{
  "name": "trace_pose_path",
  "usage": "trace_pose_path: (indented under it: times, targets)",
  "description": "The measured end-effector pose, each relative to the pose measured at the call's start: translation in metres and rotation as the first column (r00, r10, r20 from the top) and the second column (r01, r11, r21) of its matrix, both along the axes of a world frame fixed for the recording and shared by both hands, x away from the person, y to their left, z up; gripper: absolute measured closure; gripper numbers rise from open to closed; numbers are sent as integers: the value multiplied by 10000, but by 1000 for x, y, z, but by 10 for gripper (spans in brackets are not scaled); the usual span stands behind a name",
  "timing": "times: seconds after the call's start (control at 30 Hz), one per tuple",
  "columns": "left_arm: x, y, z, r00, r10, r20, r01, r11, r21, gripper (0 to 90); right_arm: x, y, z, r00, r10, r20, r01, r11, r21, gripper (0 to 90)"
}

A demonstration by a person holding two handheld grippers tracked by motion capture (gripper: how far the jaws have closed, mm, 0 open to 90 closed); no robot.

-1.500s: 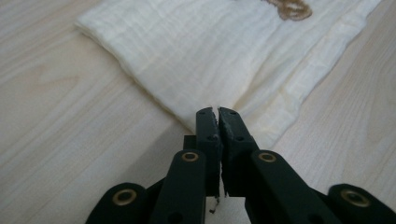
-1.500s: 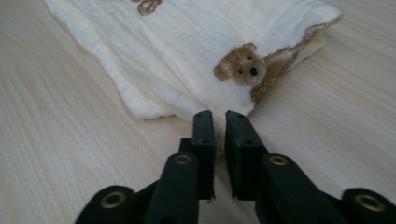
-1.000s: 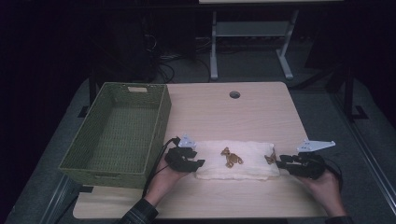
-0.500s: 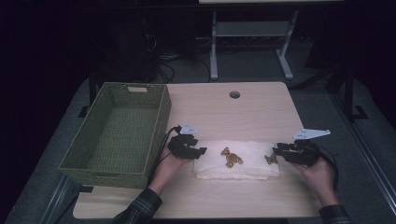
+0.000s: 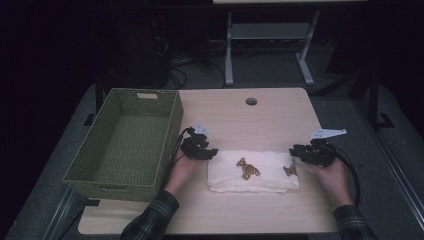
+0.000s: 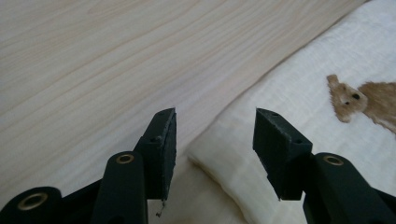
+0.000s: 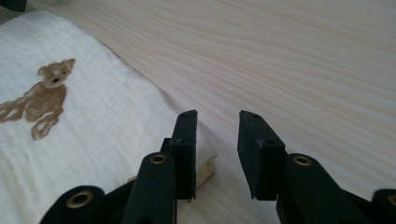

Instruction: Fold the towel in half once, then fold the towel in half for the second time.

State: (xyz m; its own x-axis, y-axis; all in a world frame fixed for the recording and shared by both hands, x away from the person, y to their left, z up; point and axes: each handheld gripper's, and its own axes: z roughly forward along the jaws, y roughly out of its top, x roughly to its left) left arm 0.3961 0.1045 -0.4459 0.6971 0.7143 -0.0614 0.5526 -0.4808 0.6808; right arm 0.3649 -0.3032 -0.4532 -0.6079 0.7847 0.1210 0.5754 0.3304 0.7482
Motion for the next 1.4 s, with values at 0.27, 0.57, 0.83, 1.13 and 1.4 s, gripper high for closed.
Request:
trace_pose_path:
  times: [0.27,0.57,0.83,1.13,1.4]
  targets:
    - [7,-1,-9,9999,101,-23,-101,9994,319,515,10,7,-15,9983,123,-576,-144,9992,-368,697]
    - [8,-1,-13,9997,227,-91,-218,9957,898,551,9,8,-19,9977,372,-567,-394,9985,-385,794]
    - [6,-3,-13,9986,-49,-531,80,9982,586,769,8,9,-19,9963,488,-713,-510,9983,-280,865]
    - [2,-1,-2,9995,209,-242,-205,9997,162,873,7,1,-10,9991,163,-387,-175,9993,-318,879]
    - [-4,5,29,9948,513,880,-472,9977,-484,874,10,-6,11,9994,99,321,-101,9999,55,880]
